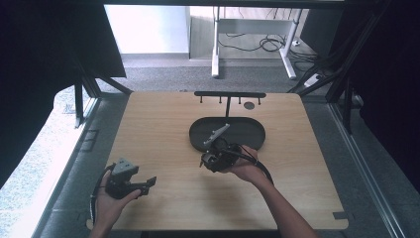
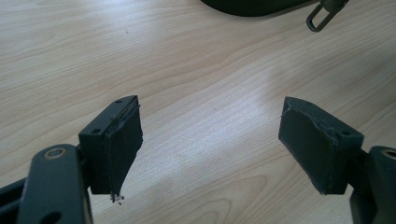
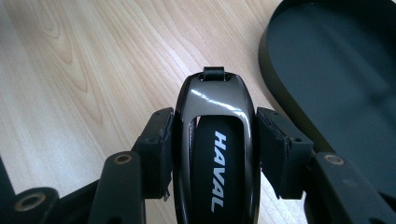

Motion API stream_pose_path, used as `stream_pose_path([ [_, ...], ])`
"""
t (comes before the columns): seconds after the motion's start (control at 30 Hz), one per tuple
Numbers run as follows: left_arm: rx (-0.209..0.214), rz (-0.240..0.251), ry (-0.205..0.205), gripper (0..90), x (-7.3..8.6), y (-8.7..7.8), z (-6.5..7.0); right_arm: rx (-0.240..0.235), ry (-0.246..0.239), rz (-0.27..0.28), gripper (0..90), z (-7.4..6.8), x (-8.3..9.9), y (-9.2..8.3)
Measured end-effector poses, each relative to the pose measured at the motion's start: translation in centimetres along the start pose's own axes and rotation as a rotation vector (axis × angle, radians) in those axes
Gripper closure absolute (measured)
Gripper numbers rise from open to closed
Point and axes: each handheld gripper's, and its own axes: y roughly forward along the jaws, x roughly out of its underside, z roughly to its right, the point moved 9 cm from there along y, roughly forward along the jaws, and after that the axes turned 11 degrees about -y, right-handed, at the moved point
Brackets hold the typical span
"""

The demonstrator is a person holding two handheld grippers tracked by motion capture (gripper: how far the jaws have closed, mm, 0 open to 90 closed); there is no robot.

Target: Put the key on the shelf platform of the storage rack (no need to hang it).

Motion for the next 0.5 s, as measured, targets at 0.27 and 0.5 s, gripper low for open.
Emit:
stream_pose_path([
  [0.27, 0.004, -0.006, 0.003, 21.7, 0.1, 0.1, 0.1, 0.007, 0.013, -0.006, 49.2, 1.0, 0.3, 0.0],
  [0.5, 0.003, 0.000, -0.003, 21.7, 0.0, -0.1, 0.0, 0.019, 0.022, -0.008, 49.2, 1.8, 0.3, -0.1],
])
